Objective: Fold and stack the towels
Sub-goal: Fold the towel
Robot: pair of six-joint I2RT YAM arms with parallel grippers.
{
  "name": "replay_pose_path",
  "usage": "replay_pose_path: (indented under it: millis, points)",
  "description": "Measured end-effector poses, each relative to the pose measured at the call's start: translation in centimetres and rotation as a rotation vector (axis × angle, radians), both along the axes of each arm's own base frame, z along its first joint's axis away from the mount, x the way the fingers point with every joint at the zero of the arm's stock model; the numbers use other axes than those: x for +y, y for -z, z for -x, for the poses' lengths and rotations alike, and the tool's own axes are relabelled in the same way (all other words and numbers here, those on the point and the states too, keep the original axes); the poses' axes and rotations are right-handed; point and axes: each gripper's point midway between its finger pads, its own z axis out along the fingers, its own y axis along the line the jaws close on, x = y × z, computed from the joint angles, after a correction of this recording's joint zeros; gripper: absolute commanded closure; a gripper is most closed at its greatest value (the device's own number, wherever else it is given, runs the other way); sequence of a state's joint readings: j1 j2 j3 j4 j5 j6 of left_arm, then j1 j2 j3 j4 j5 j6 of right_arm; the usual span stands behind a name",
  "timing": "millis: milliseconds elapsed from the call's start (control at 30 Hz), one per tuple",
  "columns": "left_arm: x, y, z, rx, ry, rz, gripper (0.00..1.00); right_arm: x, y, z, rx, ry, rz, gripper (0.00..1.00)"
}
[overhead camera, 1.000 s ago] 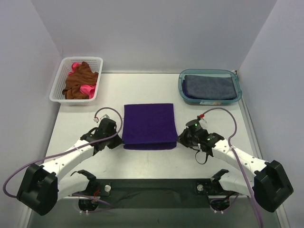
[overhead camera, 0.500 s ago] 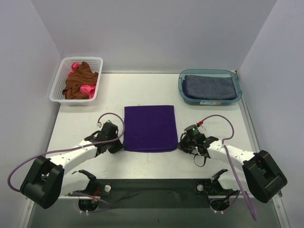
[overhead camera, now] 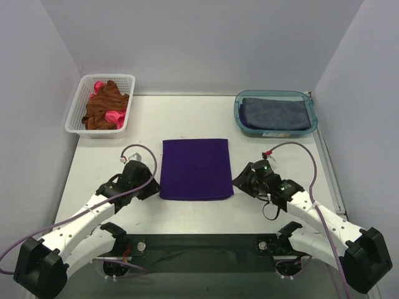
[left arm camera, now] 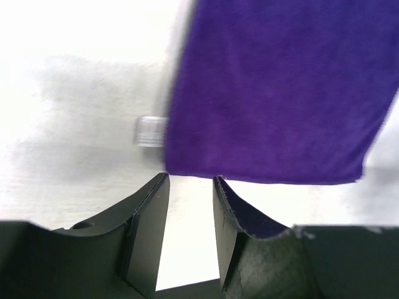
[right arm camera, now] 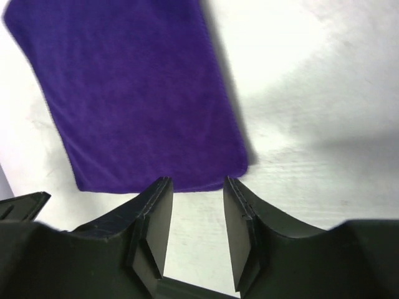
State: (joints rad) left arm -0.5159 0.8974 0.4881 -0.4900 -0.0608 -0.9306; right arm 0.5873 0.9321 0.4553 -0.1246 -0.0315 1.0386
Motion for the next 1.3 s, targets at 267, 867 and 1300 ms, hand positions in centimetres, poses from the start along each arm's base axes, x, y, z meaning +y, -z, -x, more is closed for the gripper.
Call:
replay_pose_path:
  millis: [267,867,1300]
  points:
    - [-3.5,-3.5,-3.4,-0.057,0.085,0.005,0.72,3.8,-0.1,-2.1,-0.003,-0.096,-0.011,0.76]
    - [-3.3,4.6,3.0,0.134,0.135,0.074,0.79,3.5,5.6,2.7,0.179,-0.068,-0.182,0.77]
    - [-2.0,-2.4,1.2,-0.066,0.079,0.089,0.41,4.2,-3.3,-2.0,-0.138,-0.183,-0.120,0.30]
